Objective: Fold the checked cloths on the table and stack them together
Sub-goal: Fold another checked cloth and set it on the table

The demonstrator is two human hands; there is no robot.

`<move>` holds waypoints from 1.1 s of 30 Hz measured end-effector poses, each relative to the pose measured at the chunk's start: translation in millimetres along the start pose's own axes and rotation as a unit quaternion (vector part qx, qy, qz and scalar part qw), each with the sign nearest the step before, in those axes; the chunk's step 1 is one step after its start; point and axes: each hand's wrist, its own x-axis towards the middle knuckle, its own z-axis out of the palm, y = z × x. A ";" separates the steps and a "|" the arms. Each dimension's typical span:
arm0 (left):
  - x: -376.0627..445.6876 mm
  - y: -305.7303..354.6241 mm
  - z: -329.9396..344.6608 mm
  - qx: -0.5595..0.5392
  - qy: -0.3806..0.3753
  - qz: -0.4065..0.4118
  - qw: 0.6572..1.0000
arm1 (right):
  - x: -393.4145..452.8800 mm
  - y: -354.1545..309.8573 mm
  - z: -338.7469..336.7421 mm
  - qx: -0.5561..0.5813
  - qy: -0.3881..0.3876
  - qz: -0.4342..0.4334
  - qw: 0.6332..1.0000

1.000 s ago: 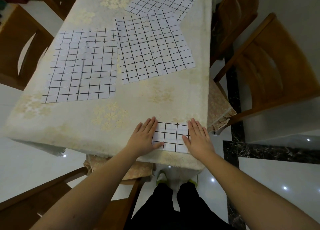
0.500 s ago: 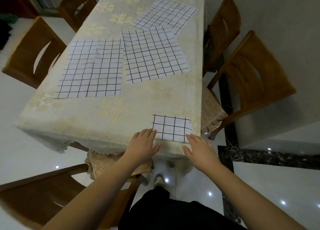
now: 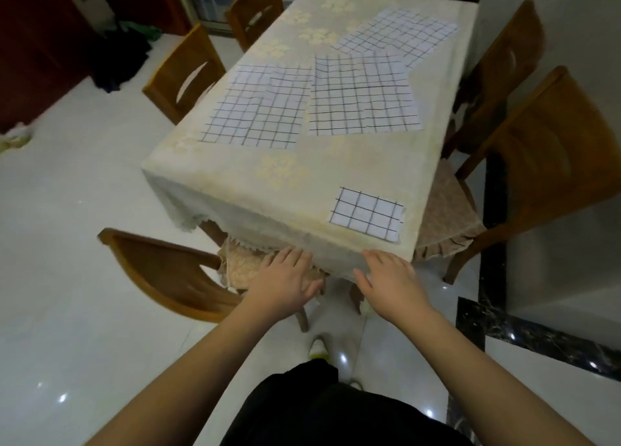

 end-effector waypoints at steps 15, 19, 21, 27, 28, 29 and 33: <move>-173.3 -125.0 -5.4 -0.068 0.067 -0.224 0.970 | -6.1 -192.0 28.1 -0.108 -0.029 -0.175 0.978; -224.8 -183.1 5.8 -0.081 0.075 -0.262 0.959 | -7.4 -273.1 49.2 -0.121 -0.032 -0.219 0.968; -252.1 -214.8 12.6 -0.086 0.072 -0.275 0.955 | -7.8 -311.4 61.1 -0.114 -0.030 -0.229 0.966; -314.1 -300.6 29.0 -0.093 0.059 -0.296 0.949 | -8.5 -404.8 88.8 -0.099 -0.041 -0.266 0.958; -317.7 -310.7 29.1 -0.095 0.058 -0.291 0.950 | -9.3 -417.0 91.5 -0.104 -0.047 -0.270 0.956; -319.2 -320.0 29.1 -0.095 0.061 -0.289 0.950 | -9.0 -429.0 94.7 -0.113 -0.048 -0.279 0.952; -310.9 -351.1 26.9 -0.108 0.079 -0.301 0.944 | 4.6 -467.7 106.8 -0.136 -0.063 -0.301 0.942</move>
